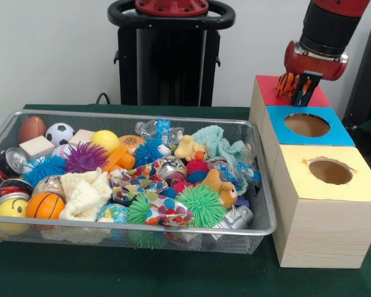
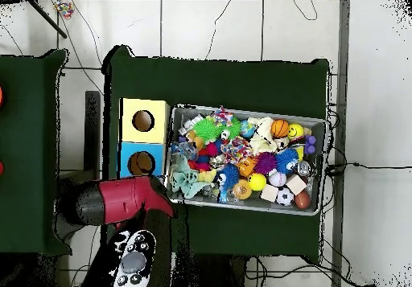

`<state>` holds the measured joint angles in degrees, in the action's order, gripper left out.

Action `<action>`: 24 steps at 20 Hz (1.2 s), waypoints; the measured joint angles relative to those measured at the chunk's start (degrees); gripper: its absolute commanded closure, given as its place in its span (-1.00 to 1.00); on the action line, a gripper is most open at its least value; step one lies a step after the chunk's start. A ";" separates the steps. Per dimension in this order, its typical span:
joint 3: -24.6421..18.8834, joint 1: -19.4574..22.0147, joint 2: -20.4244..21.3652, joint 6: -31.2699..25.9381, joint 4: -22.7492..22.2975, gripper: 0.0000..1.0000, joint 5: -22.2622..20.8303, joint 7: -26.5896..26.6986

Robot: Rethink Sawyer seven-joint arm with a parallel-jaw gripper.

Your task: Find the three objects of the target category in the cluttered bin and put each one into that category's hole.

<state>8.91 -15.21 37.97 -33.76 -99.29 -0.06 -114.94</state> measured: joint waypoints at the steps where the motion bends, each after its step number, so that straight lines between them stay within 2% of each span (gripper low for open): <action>1: -0.18 0.20 0.02 -0.15 0.00 1.00 0.00 0.00; 14: -0.54 0.59 0.15 -0.31 -0.14 1.00 -0.01 0.00; 24: -0.57 0.59 0.70 1.70 -1.33 1.00 -0.02 0.00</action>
<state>8.34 -14.62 38.66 -32.05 -100.62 -0.08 -114.94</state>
